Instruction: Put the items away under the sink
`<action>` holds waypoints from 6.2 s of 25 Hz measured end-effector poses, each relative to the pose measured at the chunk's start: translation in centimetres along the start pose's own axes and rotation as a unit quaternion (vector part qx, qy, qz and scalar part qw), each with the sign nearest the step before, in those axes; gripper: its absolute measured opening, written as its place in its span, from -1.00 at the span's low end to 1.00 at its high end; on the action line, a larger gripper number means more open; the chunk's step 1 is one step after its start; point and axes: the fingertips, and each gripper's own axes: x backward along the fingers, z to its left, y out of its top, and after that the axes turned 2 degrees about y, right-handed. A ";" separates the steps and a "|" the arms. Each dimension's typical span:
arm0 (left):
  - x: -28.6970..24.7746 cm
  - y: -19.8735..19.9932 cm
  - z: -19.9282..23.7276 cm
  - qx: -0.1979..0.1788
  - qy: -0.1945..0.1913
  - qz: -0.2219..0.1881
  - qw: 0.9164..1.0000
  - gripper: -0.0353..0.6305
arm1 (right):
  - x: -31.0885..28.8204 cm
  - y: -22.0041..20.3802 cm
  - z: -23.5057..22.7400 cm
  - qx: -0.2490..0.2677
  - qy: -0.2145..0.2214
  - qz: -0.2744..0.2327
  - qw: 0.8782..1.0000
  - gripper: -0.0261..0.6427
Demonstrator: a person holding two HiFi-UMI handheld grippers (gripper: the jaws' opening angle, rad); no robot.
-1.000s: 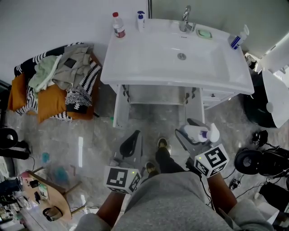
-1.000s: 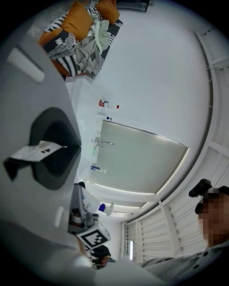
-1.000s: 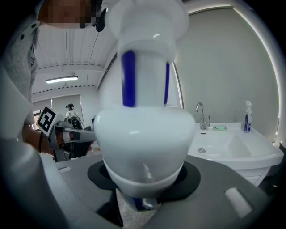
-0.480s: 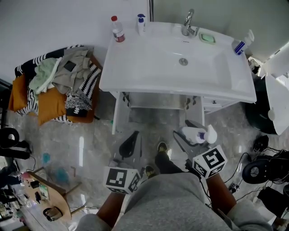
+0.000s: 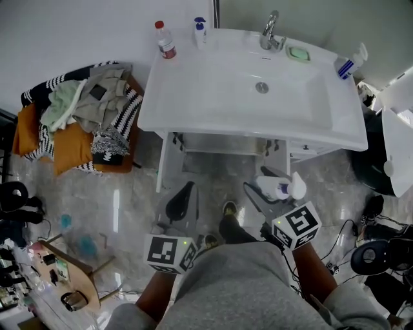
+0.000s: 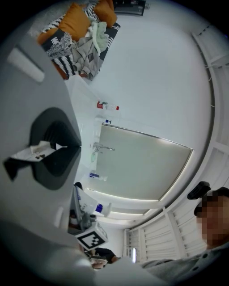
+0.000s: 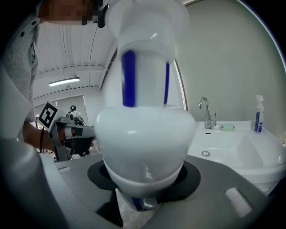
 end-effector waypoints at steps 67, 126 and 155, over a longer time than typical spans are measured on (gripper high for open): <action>-2.4 1.3 3.2 0.001 0.016 -0.008 1.000 -0.86 | -5.8 0.4 -1.2 0.023 0.019 0.023 0.999 -0.20; -17.5 -5.0 3.9 -0.054 -0.091 0.065 0.992 -0.86 | -7.9 -7.8 -8.3 -0.061 -0.130 0.068 0.987 -0.20; -22.9 -26.4 5.0 -0.060 0.025 0.131 0.989 -0.86 | -15.8 -24.6 -11.9 -0.073 -0.136 0.097 0.983 -0.20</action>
